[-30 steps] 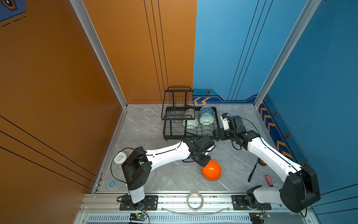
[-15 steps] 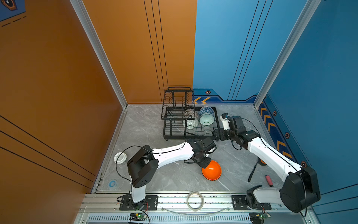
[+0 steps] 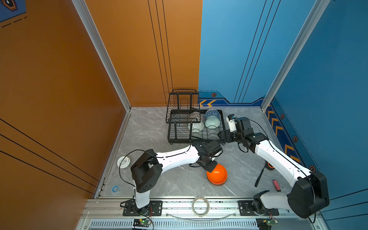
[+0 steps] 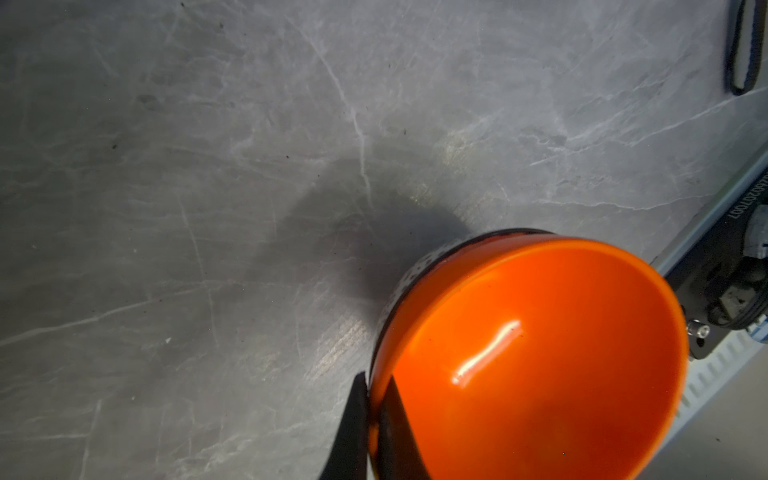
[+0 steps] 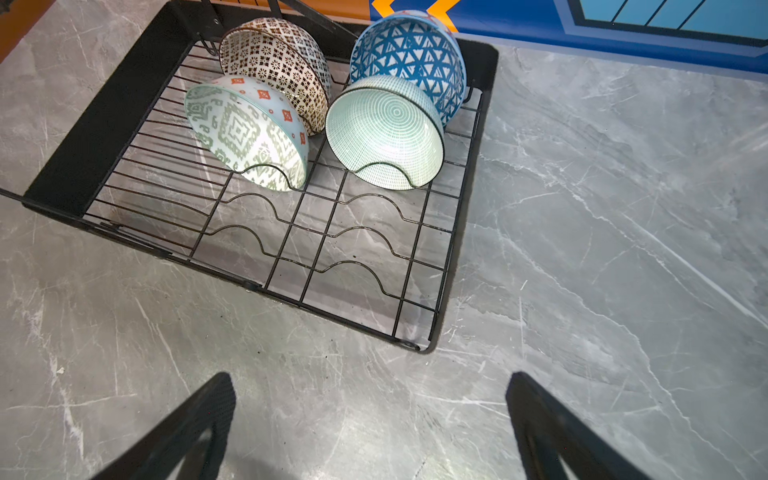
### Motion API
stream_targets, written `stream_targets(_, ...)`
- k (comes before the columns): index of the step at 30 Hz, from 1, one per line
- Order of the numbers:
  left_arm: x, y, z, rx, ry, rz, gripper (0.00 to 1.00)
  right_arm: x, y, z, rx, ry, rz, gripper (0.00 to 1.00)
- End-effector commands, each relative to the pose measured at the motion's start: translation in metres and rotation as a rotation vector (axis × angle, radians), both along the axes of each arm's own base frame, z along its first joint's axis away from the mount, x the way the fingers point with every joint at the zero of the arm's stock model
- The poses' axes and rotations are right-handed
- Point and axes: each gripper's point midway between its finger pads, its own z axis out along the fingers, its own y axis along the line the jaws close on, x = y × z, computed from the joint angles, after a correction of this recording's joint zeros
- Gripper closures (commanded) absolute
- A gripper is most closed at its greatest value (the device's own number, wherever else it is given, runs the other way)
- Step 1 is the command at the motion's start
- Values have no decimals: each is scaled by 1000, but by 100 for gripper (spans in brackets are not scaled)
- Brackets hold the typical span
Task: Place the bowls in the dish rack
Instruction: 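Grasp the orange bowl's rim with the left gripper and lift it, then carry the orange bowl toward the rack with the left gripper while the right gripper approaches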
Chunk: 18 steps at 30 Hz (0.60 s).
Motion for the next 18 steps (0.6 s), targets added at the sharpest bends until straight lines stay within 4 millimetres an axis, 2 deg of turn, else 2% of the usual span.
stream_targets(1, 3, -1, 17, 6, -47, -20, 98, 3, 1, 5, 1, 1, 12, 0)
stream_targets(10, 15, 8, 44, 16, -128, -7, 100, 2, 0, 10, 13, -3, 18, 0)
stream_targets(14, 24, 17, 65, 2, -185, 17, 100, 0, -2, 23, 71, -17, 20, 0)
stream_targets(18, 36, 28, 93, -33, -249, 58, 100, -2, -11, 46, 152, -50, 4, 0)
